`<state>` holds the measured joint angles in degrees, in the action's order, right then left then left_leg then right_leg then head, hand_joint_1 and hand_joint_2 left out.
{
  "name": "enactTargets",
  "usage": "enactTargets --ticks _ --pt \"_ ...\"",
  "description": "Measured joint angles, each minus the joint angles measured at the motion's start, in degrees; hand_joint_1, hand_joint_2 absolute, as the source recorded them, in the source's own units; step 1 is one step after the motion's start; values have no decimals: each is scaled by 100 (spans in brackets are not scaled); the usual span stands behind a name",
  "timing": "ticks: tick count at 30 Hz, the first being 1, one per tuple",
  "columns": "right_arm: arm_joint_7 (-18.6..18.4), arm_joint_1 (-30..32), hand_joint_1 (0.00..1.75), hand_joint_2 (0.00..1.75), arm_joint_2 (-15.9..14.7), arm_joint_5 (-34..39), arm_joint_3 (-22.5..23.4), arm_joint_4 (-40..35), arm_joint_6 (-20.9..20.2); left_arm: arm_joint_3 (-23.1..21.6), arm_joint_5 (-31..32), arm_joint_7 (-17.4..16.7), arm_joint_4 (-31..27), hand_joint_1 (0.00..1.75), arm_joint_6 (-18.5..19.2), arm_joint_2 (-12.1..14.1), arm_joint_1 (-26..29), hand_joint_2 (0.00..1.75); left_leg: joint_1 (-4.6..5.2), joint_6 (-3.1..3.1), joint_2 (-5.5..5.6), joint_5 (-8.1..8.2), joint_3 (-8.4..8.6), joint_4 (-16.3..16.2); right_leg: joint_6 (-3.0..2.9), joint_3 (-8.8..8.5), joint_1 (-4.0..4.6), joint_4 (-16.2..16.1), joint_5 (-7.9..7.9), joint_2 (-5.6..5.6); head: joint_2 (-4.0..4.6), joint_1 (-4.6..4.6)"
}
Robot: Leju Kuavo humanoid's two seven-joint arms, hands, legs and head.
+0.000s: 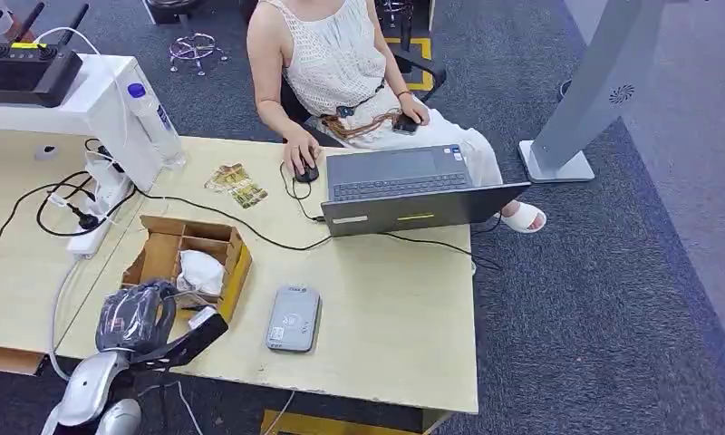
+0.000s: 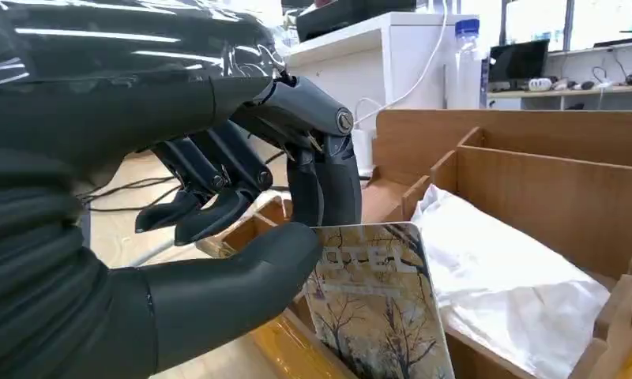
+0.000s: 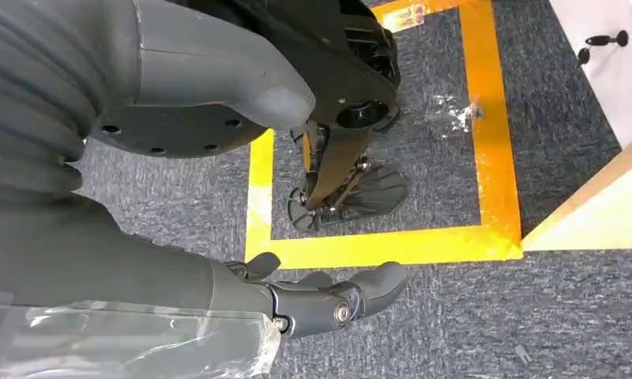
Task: Pass the card to the sensor for recognition and then transmit it.
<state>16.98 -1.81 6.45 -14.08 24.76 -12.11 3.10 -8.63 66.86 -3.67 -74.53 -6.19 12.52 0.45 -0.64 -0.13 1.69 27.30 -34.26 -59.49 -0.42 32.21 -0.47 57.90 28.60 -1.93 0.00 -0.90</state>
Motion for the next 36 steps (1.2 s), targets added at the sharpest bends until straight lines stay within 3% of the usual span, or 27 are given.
enactTargets --ticks 21,36 --pt "0 0 0 175 37 -50 142 0 -35 0 70 7 -221 175 -105 -2 39 175 0 0 1 0 0 0 0 0 0 0 0 1 0 0" --pt "44 4 0 175 42 -87 323 0 -37 -24 173 66 -1148 175 -328 -2 175 175 0 0 1 0 0 0 0 0 0 0 0 1 0 0"
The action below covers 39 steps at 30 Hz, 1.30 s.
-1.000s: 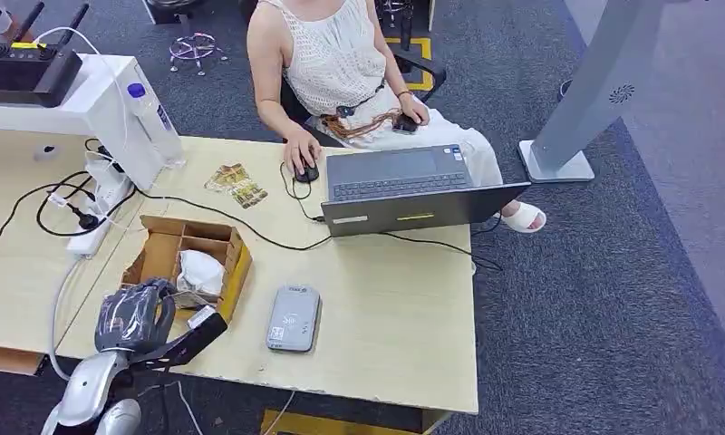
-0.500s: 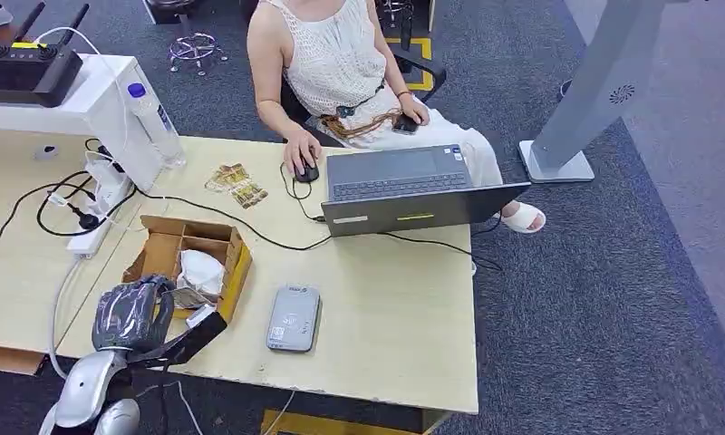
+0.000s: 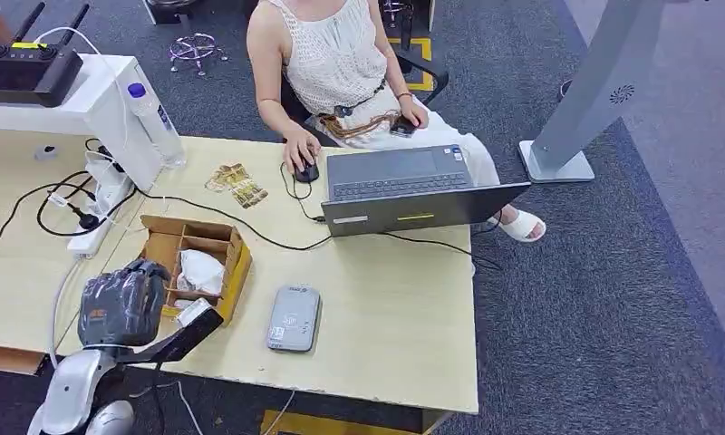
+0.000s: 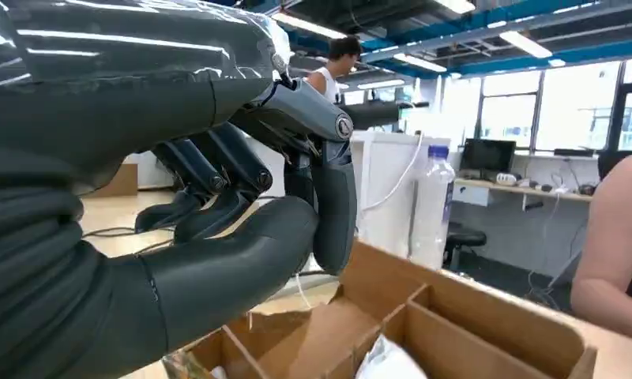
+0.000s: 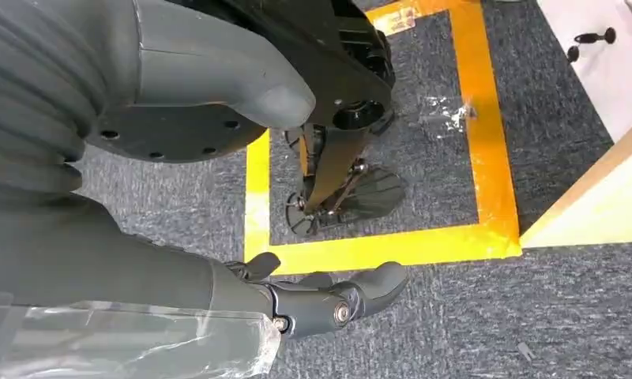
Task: Pass the card to the sensor for recognition and then transmit it.
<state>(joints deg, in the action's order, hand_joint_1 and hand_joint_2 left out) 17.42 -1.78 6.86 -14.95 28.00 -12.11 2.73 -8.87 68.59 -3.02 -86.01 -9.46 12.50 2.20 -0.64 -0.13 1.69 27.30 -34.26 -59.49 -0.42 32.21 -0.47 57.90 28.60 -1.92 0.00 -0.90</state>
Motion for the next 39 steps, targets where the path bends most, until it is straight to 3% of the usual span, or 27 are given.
enactTargets --ticks 12,13,24,31,39 --pt "20 1 0 175 13 -74 109 -2 -18 -114 15 55 -424 175 -85 7 -32 175 0 0 0 0 0 0 0 0 0 0 0 0 0 0" --pt "24 1 0 175 15 -81 127 -2 -35 -127 15 61 -443 0 -94 7 -50 175 0 0 0 0 1 0 0 0 0 0 0 0 0 0" --pt "37 -1 0 175 50 -133 184 -2 -31 -153 -199 221 -485 0 -63 9 -19 175 0 0 -1 0 0 0 0 -1 0 0 0 -1 0 0" --pt "74 5 0 175 61 -127 323 -2 28 -389 -315 446 -664 0 -20 111 442 175 0 -2 0 2 -3 0 1 1 0 -1 1 0 0 0" --pt "76 12 0 175 61 -175 509 -9 28 -986 -435 306 -1099 0 -55 660 1054 175 0 0 -1 3 -2 2 1 2 0 -1 2 0 0 -2"
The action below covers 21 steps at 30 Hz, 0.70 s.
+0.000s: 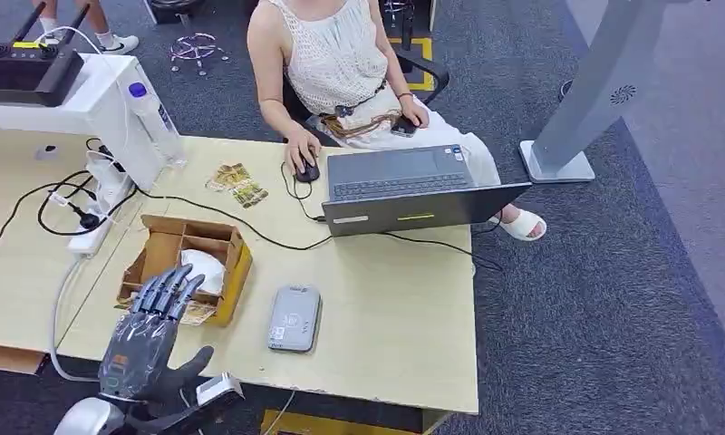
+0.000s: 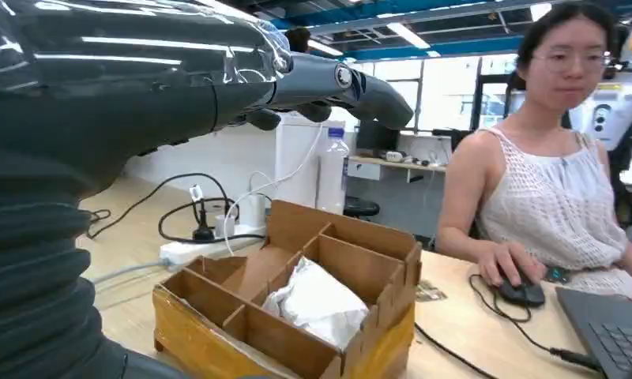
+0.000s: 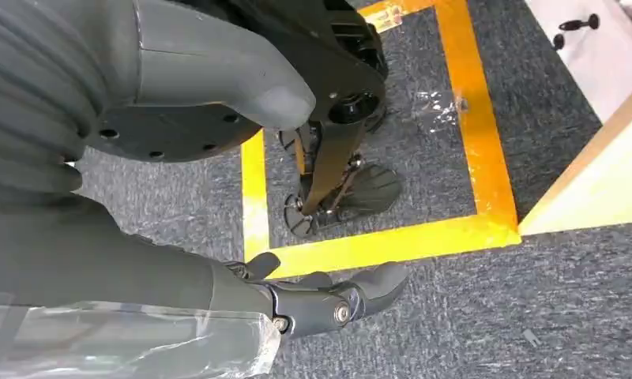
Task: Pass the card to the sensor for recognition and then transmit it.
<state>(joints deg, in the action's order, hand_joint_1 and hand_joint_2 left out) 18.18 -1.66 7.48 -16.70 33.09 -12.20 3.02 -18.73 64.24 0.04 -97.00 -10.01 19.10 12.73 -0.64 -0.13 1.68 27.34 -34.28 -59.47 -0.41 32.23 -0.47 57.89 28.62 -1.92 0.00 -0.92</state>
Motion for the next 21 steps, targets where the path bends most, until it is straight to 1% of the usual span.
enactTargets --ticks 3,11,13,17,19,21 --pt "-2 3 0 175 0 -11 46 0 0 -96 -22 -42 -59 0 -11 105 30 175 0 0 0 0 0 1 0 -1 0 0 0 0 0 2" --pt "-2 3 0 175 13 -13 90 0 0 -181 -68 -42 -120 0 -13 218 91 175 0 0 0 -1 1 0 0 -4 0 1 -1 0 0 0" --pt "-2 3 0 175 22 -15 101 0 0 -239 -77 -77 -171 0 -68 280 172 175 0 0 -1 -1 1 1 0 -4 0 0 -1 -1 0 4" --pt "0 5 0 175 31 -88 182 0 -2 -396 -6 -635 -289 0 -265 503 436 175 0 0 1 0 0 1 0 0 0 0 1 0 0 2" --pt "-2 -5 0 175 31 -151 219 -4 -2 -404 169 -943 -262 0 -352 522 454 175 0 0 3 0 -1 1 0 0 0 0 1 3 0 2" --pt "-18 -11 0 175 31 -232 232 -4 -4 -402 332 -1119 -133 0 -448 491 393 175 0 0 2 0 0 2 1 -1 0 0 1 3 0 2"
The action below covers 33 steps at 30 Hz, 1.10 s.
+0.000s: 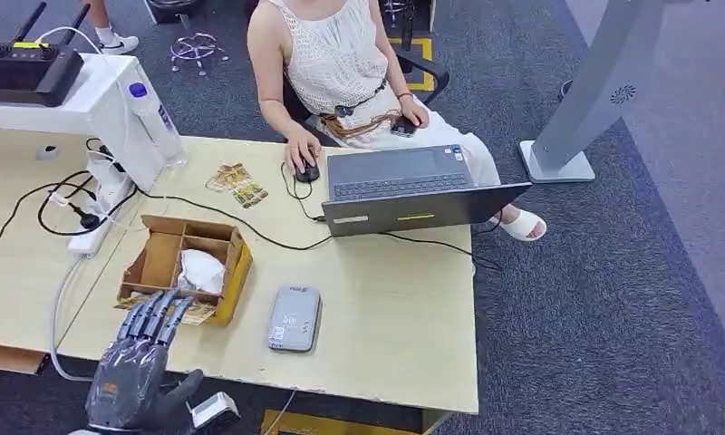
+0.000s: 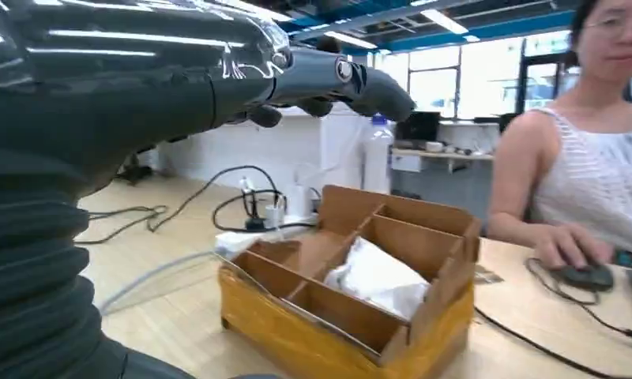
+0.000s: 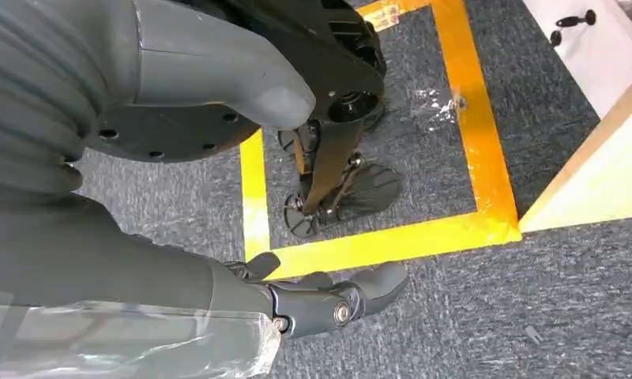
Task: Pass the card to the sensor for recognition and then transmit it.
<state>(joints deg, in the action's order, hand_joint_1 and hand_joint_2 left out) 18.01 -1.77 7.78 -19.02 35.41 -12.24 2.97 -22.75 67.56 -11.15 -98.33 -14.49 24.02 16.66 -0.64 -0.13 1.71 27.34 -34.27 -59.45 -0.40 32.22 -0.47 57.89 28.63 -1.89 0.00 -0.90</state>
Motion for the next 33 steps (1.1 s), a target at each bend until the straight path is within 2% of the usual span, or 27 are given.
enactTargets --ticks 4,9,13,20,33 --pt "-55 -12 0 175 0 -208 0 -2 -63 217 332 103 553 0 -107 -238 -269 175 0 0 -1 -4 1 0 -1 -2 0 0 -3 0 0 0" --pt "-72 -27 0 175 0 -393 0 -2 -85 801 583 358 1341 0 -279 -585 -653 175 0 -2 0 -9 3 -1 1 -5 0 1 -11 -1 0 0" --pt "-76 -39 0 175 2 -433 0 0 -96 1058 634 415 1700 0 -306 -747 -835 175 0 -2 -2 -9 3 -1 1 -5 0 1 -11 -2 0 2" --pt "-76 -53 0 175 2 -439 0 -2 -98 1198 660 440 1975 0 -339 -905 -932 175 1 -3 -1 -8 2 -1 2 -3 0 0 -9 -2 0 0" --pt "-85 -54 0 175 2 -448 0 0 -101 1283 673 459 2122 0 -356 -1014 -965 175 0 -2 -2 -8 3 -1 2 -3 0 0 -9 -2 0 0"
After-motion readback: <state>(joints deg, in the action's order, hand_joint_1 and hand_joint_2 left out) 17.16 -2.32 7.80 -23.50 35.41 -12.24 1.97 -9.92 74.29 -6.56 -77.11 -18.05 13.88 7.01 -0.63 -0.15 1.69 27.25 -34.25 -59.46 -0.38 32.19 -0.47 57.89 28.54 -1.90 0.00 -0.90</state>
